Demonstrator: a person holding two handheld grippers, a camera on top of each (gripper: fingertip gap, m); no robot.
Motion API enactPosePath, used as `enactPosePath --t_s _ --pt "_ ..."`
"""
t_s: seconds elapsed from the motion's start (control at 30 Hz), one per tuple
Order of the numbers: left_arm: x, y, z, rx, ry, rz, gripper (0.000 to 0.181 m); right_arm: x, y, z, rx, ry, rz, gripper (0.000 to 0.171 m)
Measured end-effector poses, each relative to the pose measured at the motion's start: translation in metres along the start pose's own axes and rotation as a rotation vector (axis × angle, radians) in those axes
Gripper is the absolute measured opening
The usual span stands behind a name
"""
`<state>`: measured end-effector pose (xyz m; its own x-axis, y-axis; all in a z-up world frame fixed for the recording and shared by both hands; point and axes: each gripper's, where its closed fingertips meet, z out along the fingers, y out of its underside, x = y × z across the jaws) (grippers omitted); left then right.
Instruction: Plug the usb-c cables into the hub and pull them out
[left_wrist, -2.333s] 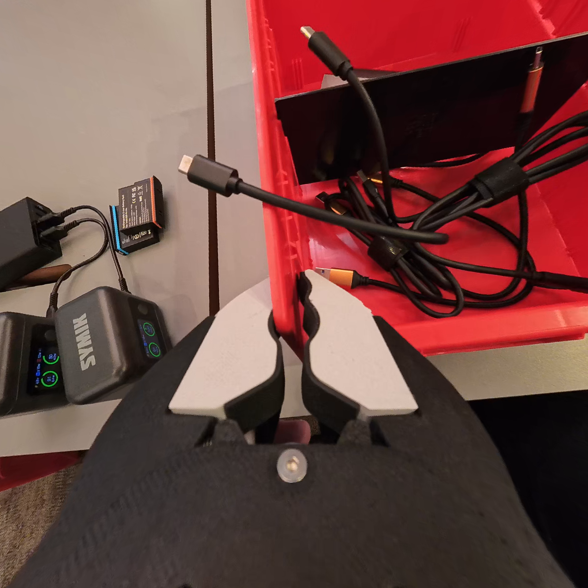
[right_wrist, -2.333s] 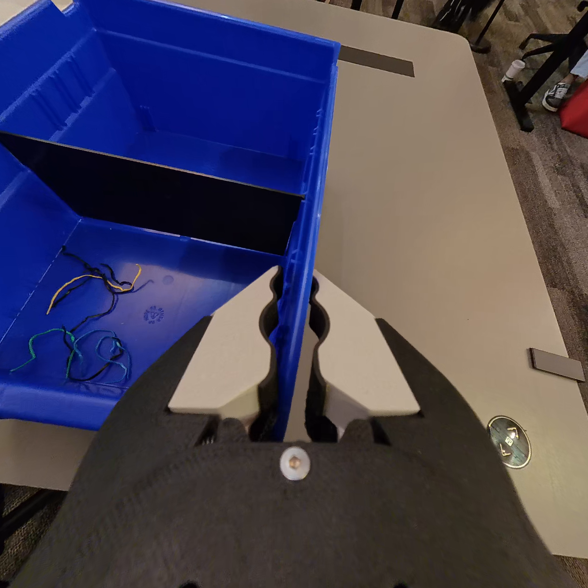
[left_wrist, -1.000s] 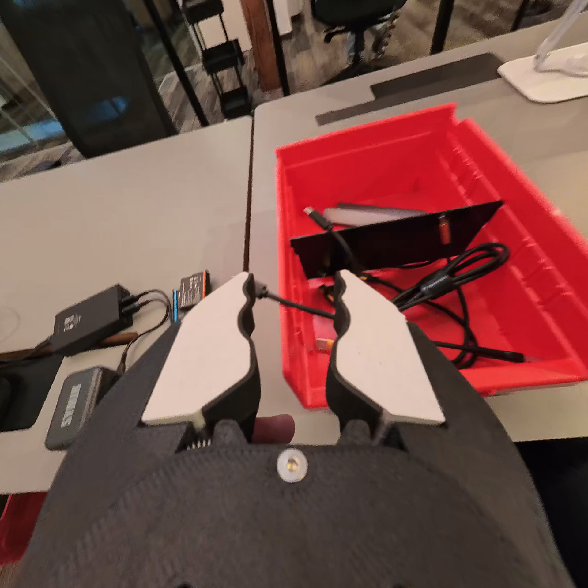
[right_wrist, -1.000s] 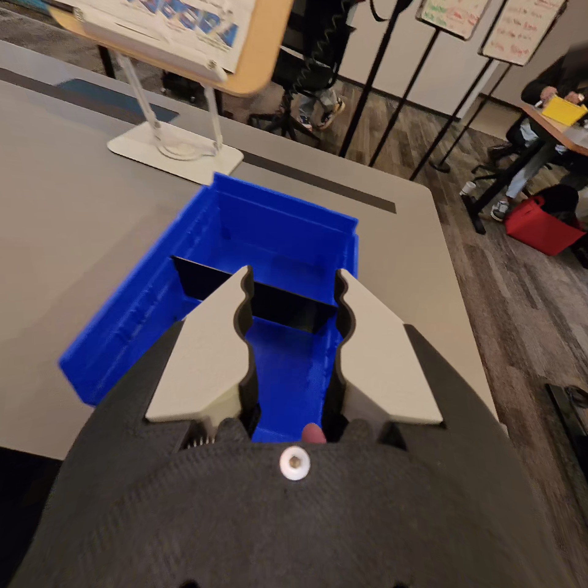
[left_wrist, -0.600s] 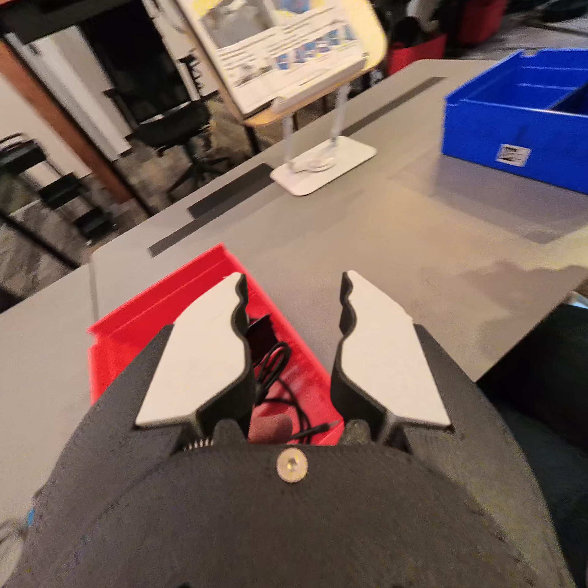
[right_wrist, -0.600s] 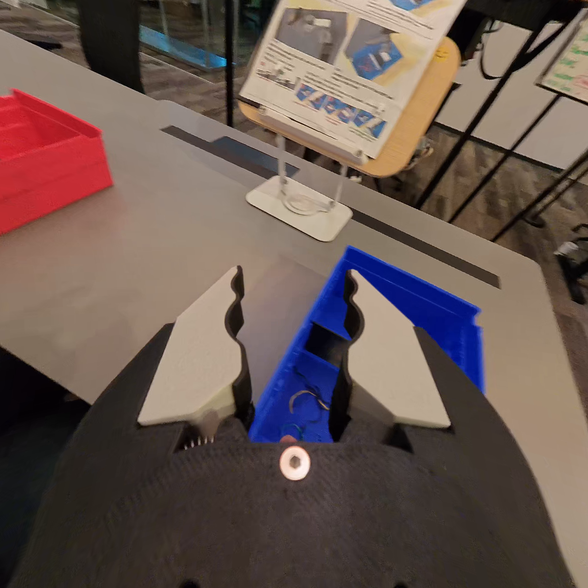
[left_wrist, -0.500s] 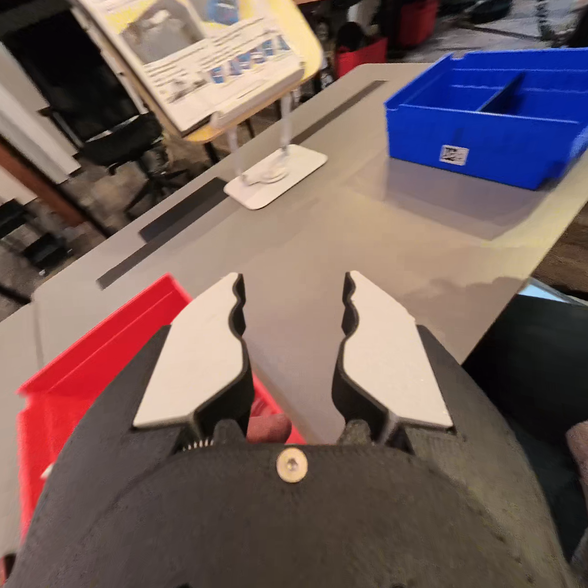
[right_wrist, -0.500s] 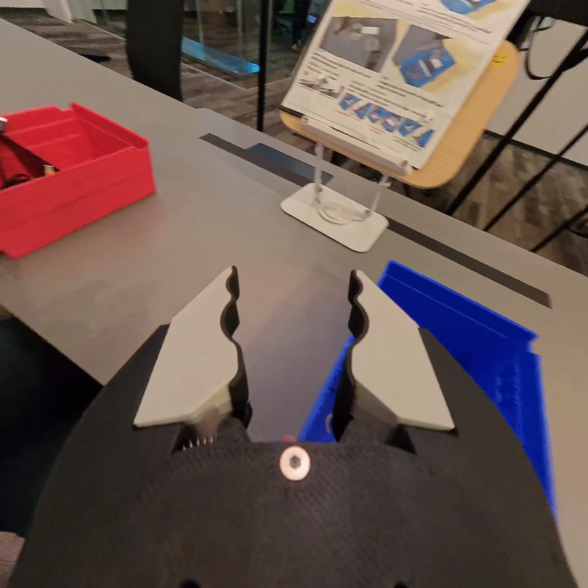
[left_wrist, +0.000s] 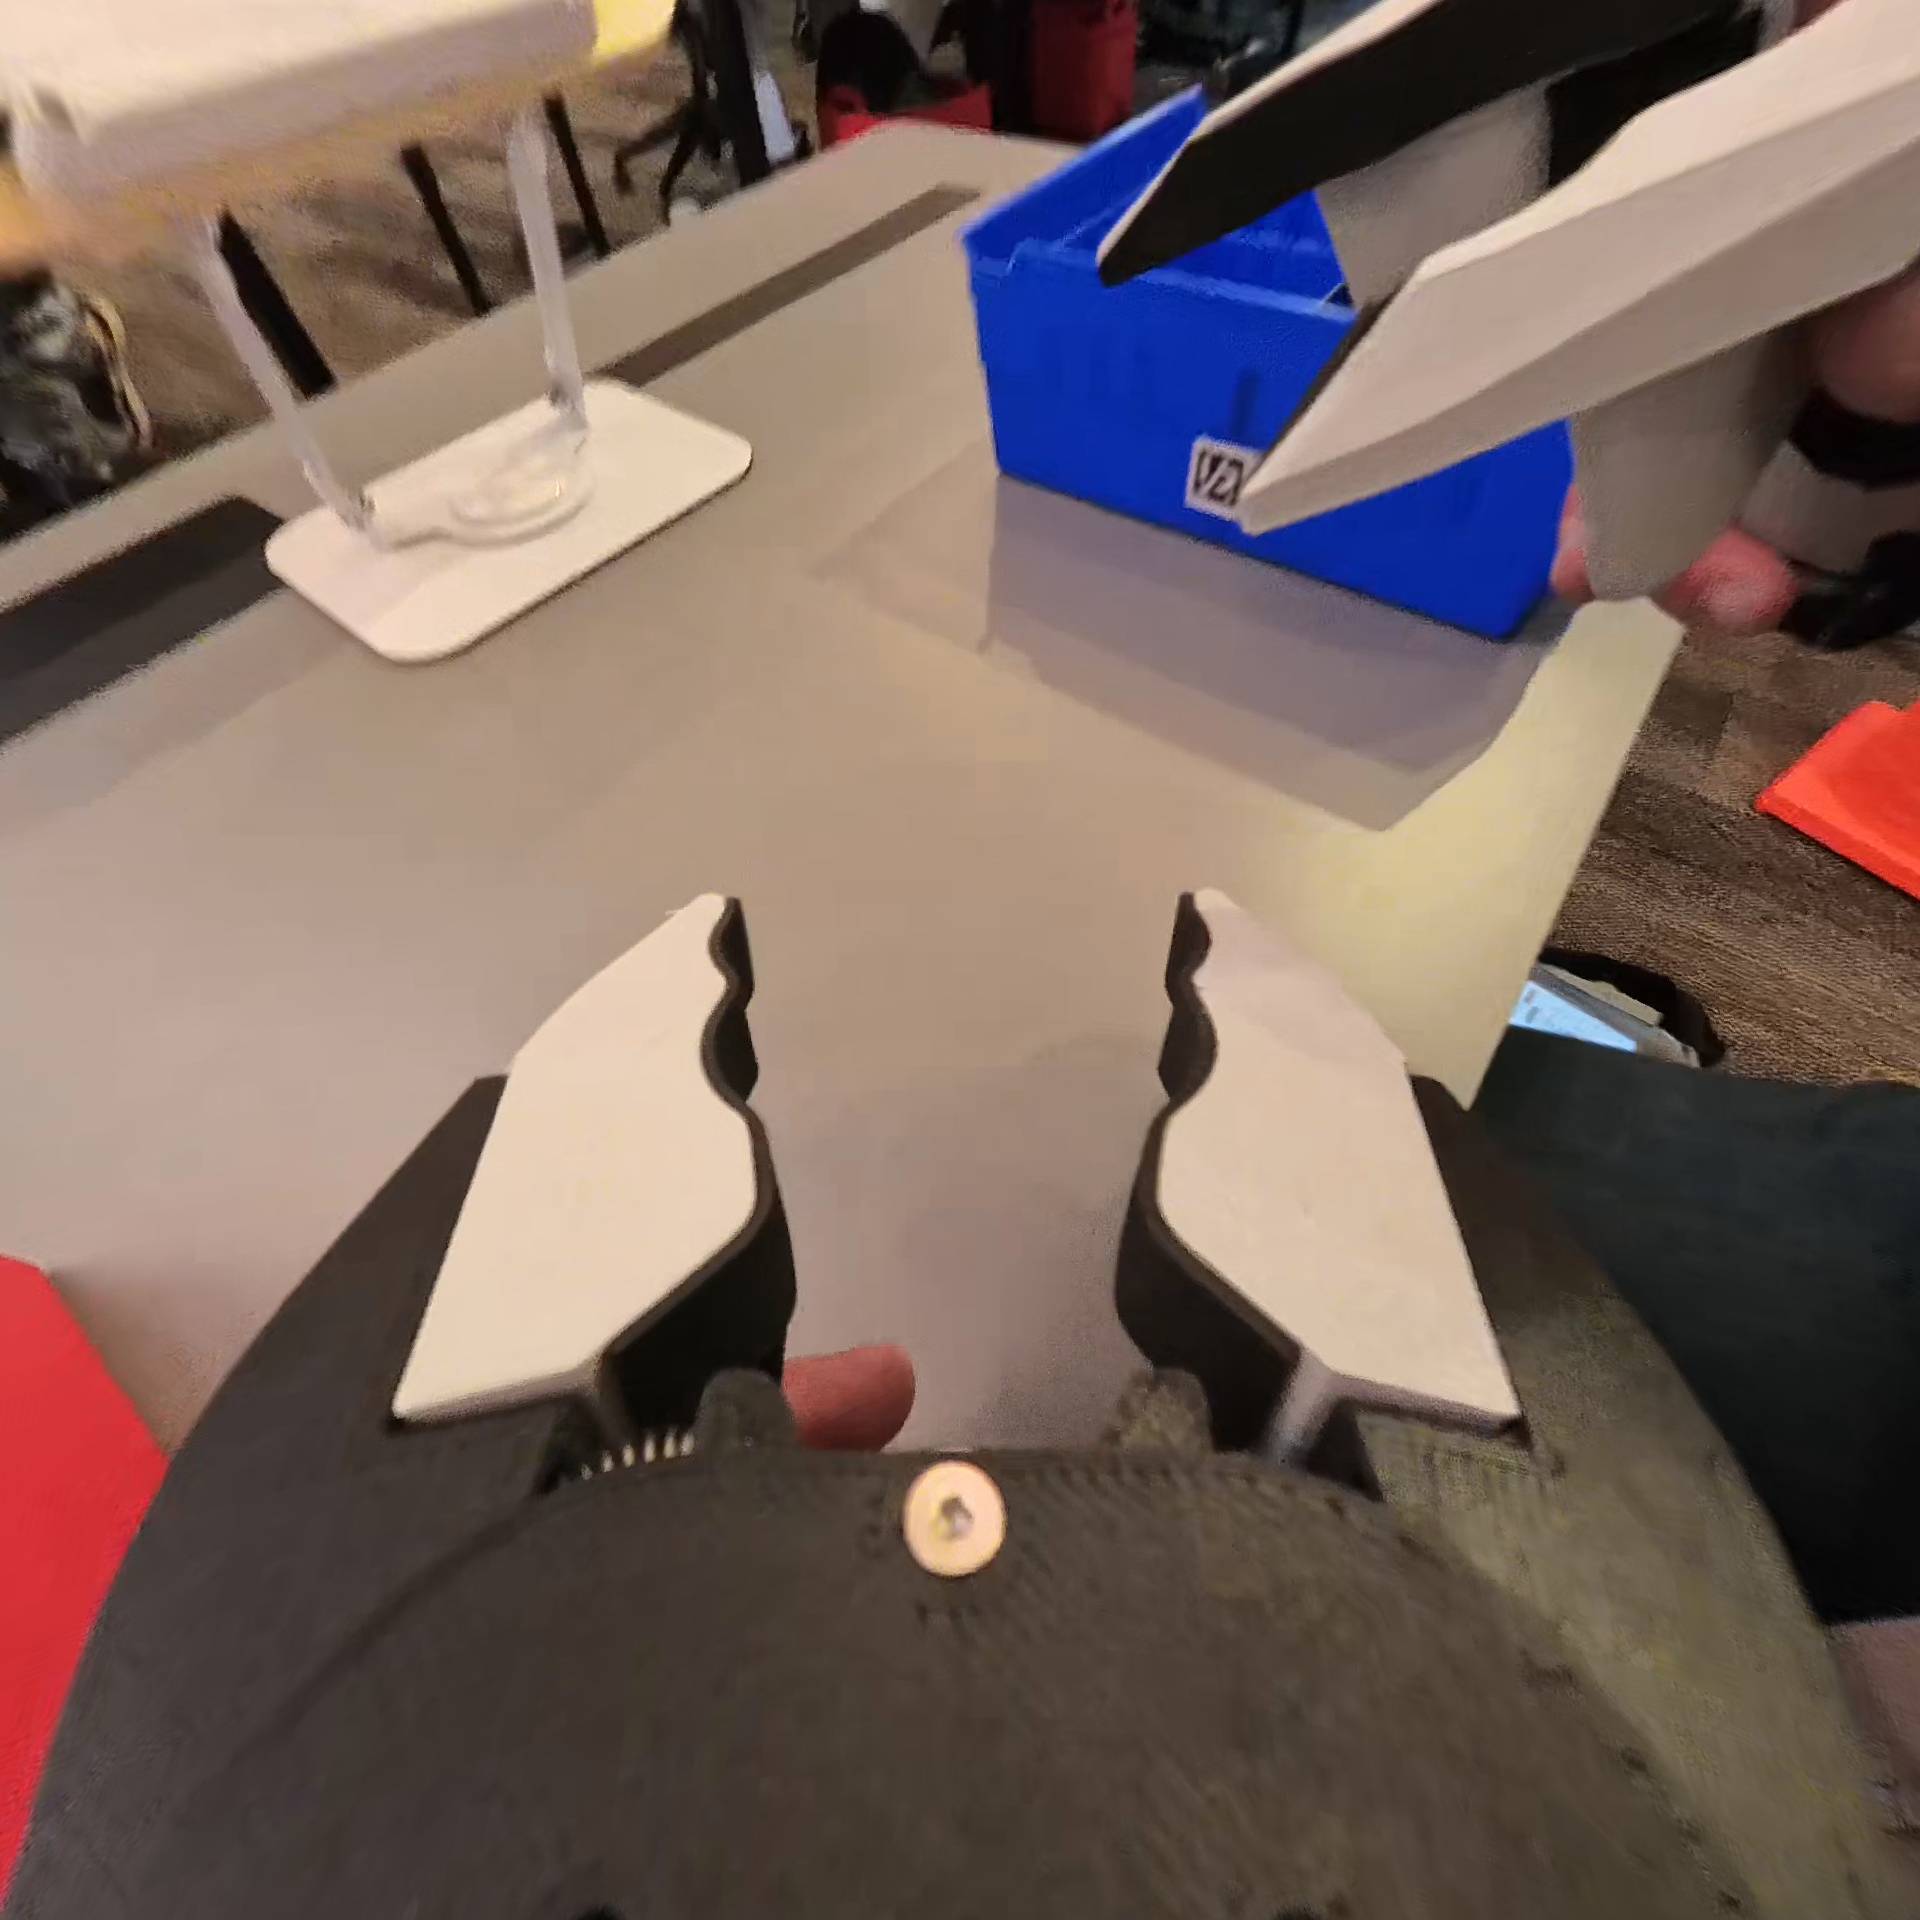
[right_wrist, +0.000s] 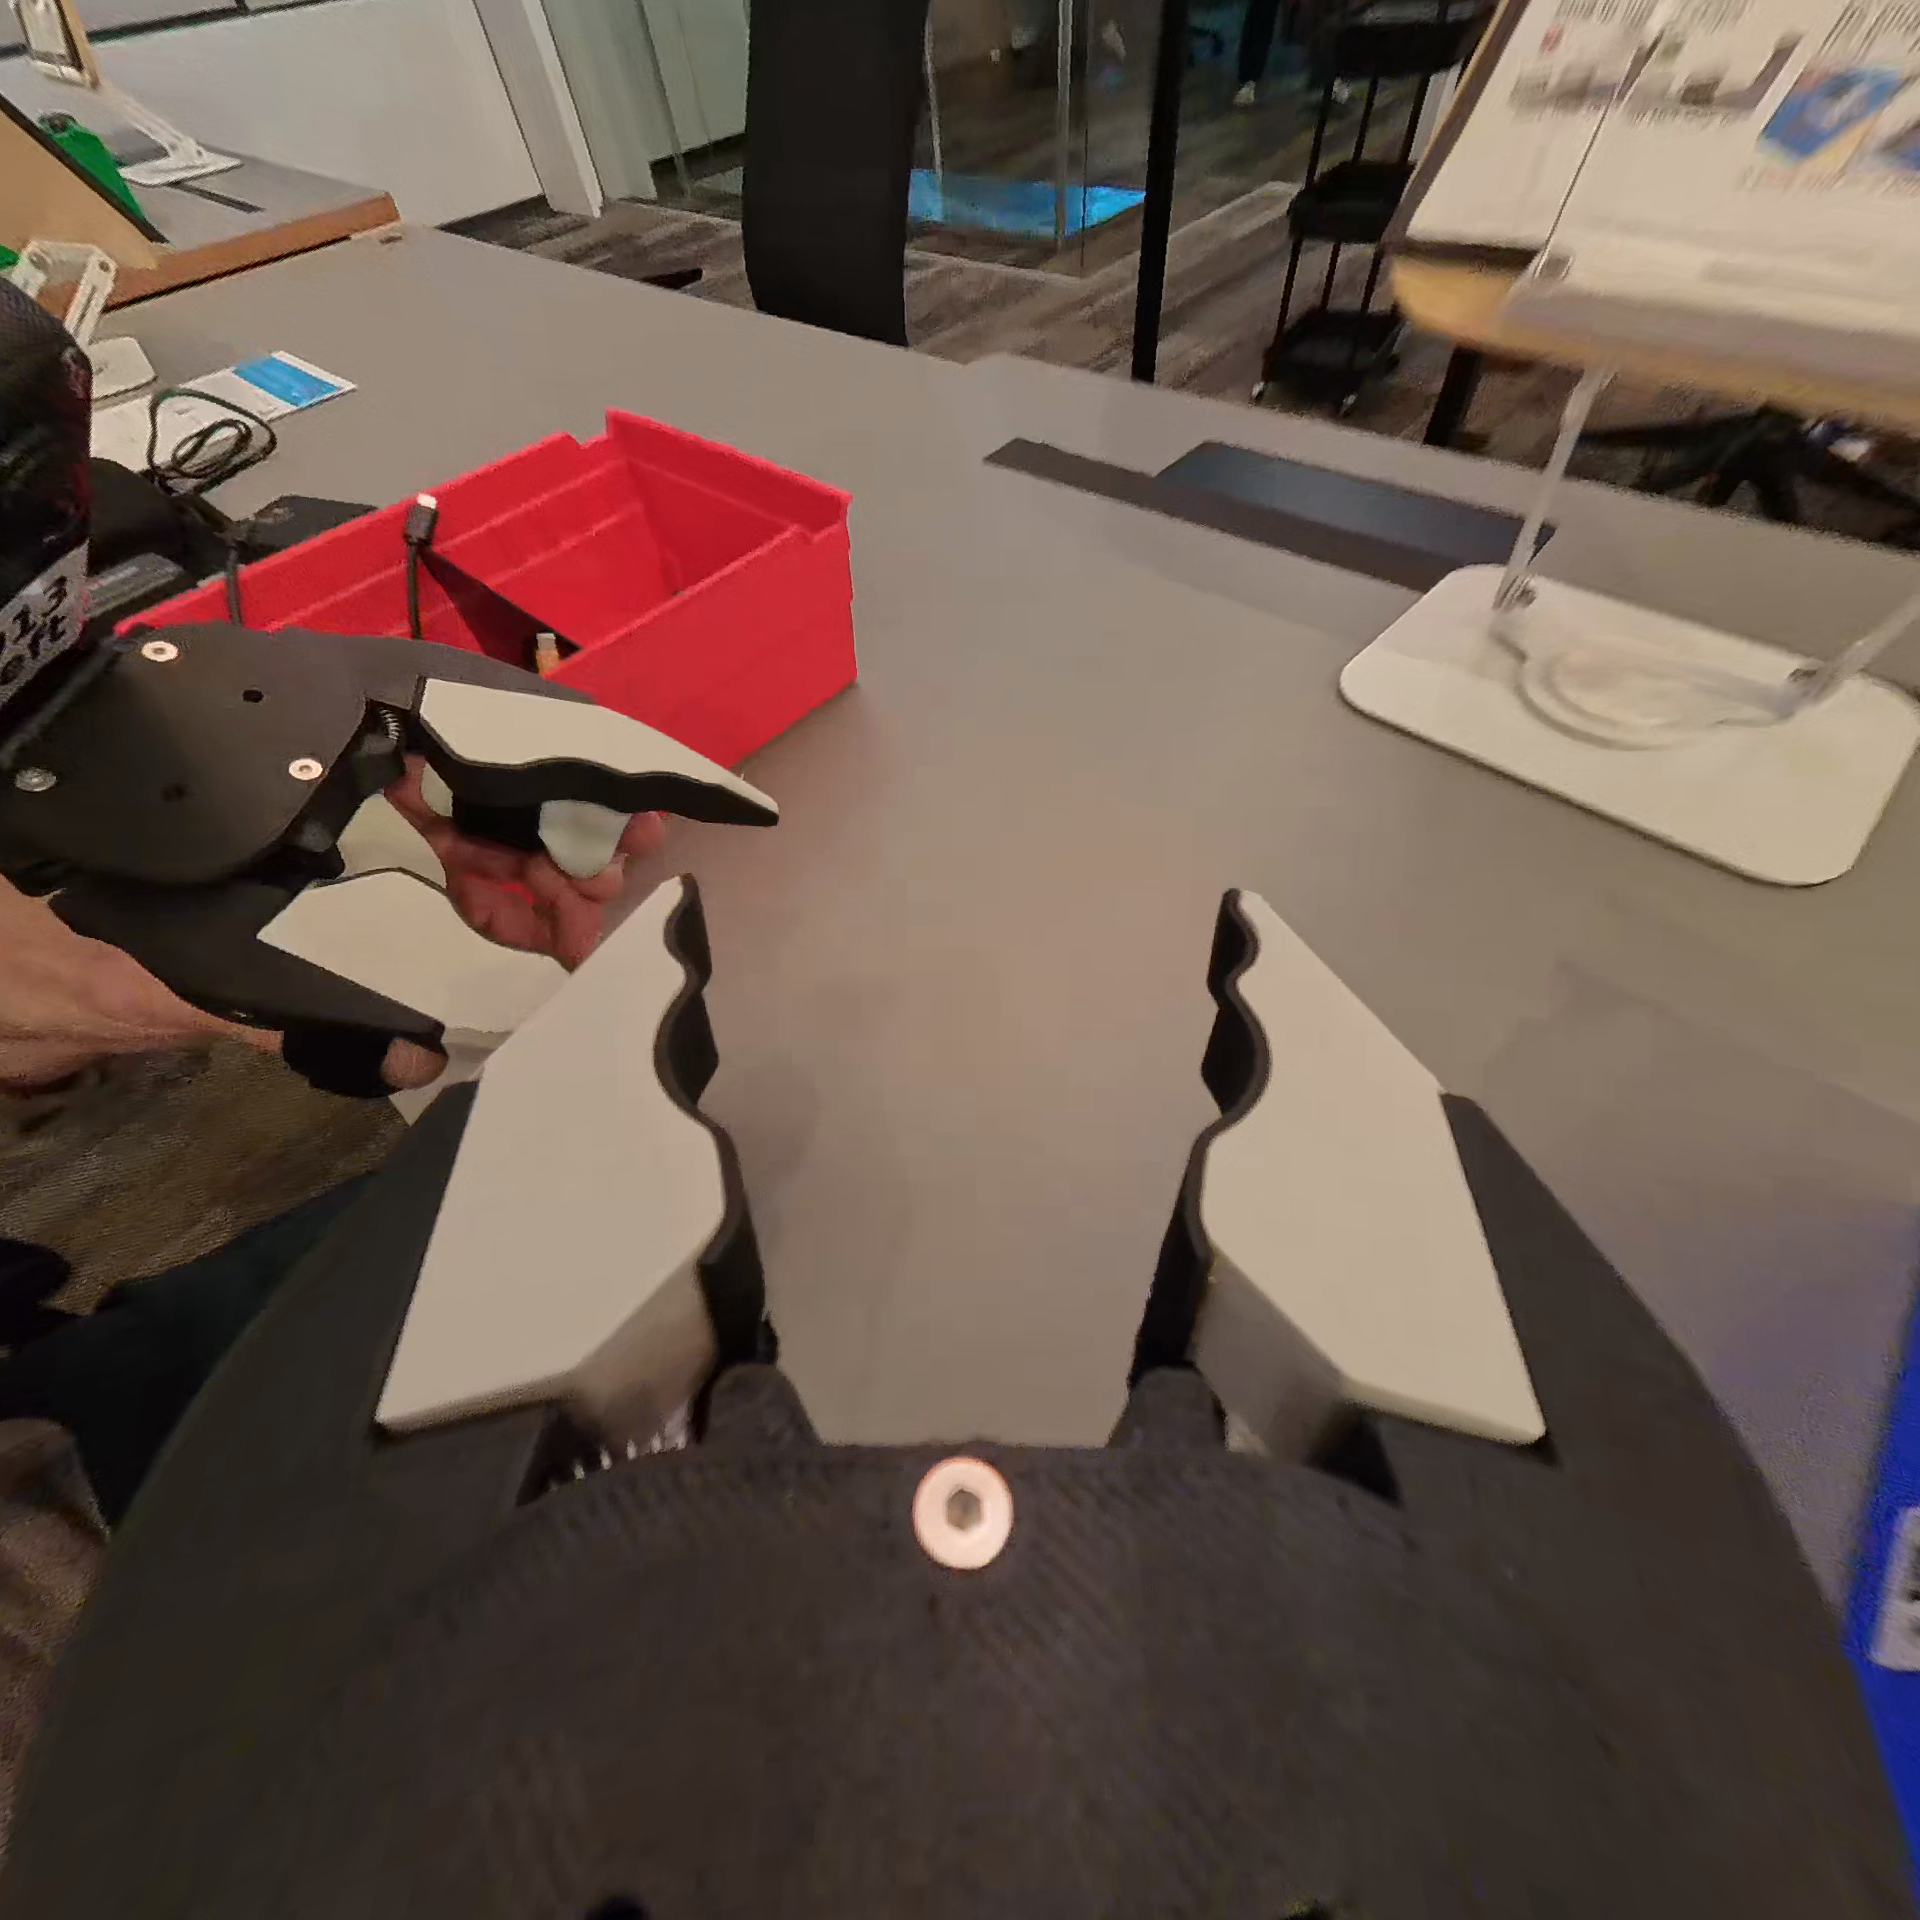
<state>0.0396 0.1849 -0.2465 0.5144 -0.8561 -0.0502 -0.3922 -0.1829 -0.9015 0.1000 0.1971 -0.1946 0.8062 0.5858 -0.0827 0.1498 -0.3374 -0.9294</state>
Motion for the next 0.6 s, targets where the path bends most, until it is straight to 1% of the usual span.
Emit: enactPosePath --t_s 0.13,0.27,0.4,0.5,0.6 --pt "-0.017 0.023 0.013 -0.057 -0.024 -0.076 0.089 0.015 0.031 0.032 -0.06 0.015 0.024 0.109" --pt "-0.028 0.029 0.025 -0.08 -0.047 -0.087 0.098 0.028 0.053 0.053 -0.085 0.046 0.005 0.126" --pt "-0.034 0.043 0.041 -0.147 -0.057 -0.068 0.107 0.036 0.08 0.068 -0.156 0.053 -0.044 0.125" --pt "-0.035 0.06 0.052 -0.208 -0.071 -0.075 0.116 0.041 0.098 0.075 -0.196 0.041 -0.021 0.123" --pt "-0.032 0.074 0.057 -0.253 -0.065 -0.072 0.117 0.045 0.115 0.08 -0.241 0.031 -0.013 0.124"
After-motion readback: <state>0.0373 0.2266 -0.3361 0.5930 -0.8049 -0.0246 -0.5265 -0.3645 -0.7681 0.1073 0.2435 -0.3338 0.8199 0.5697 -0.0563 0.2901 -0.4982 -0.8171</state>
